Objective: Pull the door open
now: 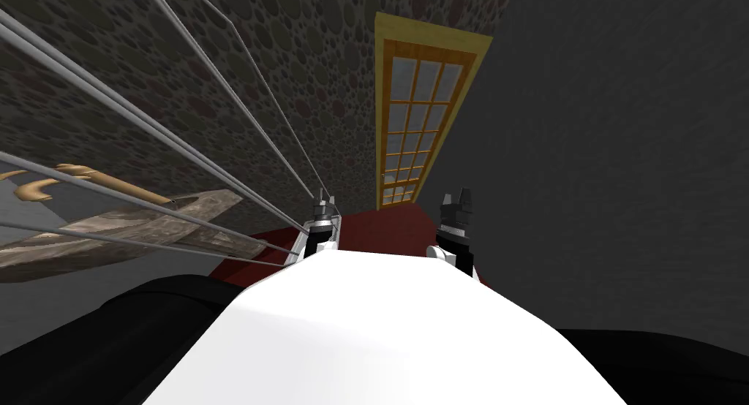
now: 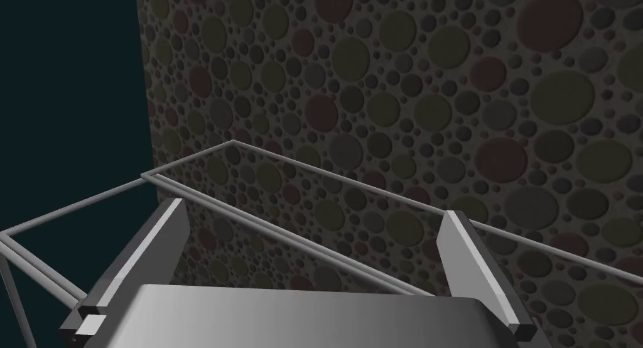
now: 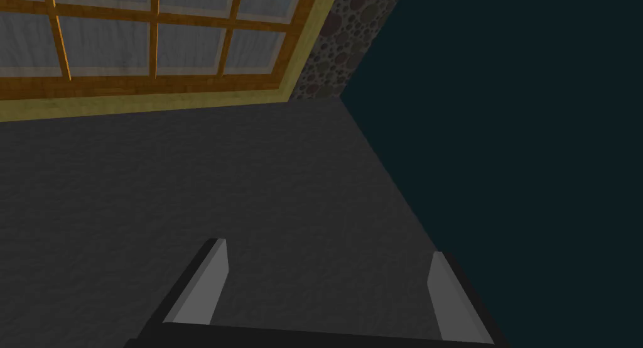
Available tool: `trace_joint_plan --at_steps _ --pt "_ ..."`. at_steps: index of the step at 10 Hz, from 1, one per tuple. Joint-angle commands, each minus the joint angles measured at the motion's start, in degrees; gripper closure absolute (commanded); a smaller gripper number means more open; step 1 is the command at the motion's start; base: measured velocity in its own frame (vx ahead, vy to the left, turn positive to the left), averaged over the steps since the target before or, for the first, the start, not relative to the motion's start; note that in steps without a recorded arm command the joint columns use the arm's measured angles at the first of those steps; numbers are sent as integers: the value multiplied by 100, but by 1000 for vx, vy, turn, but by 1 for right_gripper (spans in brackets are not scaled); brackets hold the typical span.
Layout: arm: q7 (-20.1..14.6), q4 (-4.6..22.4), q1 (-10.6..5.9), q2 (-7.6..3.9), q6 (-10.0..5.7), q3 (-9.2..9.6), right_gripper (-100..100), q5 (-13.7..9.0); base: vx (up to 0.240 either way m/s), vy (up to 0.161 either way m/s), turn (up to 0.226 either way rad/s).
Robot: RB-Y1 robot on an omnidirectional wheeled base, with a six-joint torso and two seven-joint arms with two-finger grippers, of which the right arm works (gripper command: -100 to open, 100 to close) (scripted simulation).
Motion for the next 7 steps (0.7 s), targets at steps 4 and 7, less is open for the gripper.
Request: trace_joint_plan --at_steps 4,7 --pt "-488 409 19 -195 -287 185 -100 -438 57 0 226" --pt "-790 661 30 -304 -463 299 -100 -708 80 -3 184"
